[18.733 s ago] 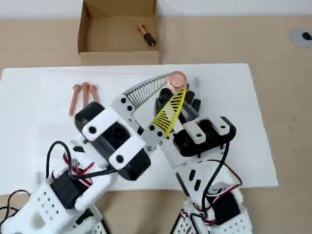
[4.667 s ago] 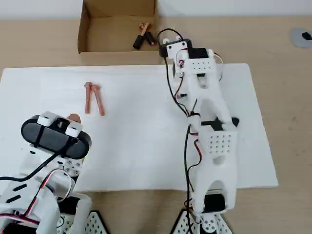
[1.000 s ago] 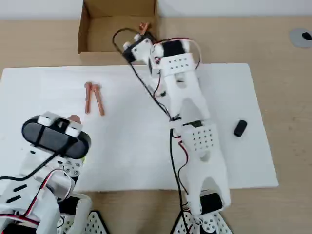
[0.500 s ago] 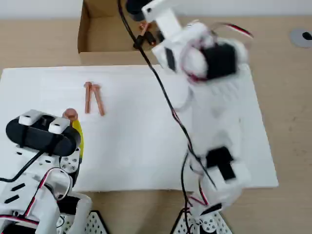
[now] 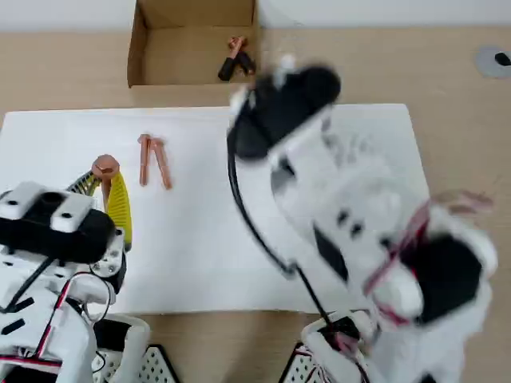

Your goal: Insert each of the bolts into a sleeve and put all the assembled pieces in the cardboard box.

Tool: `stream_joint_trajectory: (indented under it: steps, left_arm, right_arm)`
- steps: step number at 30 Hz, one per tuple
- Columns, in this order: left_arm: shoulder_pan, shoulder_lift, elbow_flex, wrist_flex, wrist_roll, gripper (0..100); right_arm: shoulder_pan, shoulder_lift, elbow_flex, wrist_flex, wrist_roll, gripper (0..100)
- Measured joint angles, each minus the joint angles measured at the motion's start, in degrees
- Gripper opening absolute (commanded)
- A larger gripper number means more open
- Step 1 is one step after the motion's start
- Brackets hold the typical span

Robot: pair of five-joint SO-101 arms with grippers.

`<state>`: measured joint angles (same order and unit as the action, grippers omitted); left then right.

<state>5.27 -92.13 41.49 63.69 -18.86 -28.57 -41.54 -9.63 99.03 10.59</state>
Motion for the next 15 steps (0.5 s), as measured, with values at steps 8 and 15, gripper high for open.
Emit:
stream_joint_trajectory:
  steps: [8,15]
  left_arm:
    - [0.0,0.0,-0.1,-10.7,8.4,0]
    - [0.0,0.0,-0.1,-13.5,10.6,0]
  right_arm:
    - [-0.8,-26.4,41.0,-27.0,-2.9,1.0]
    - [-4.7,-45.6,75.6,-58.3,-3.1,1.0]
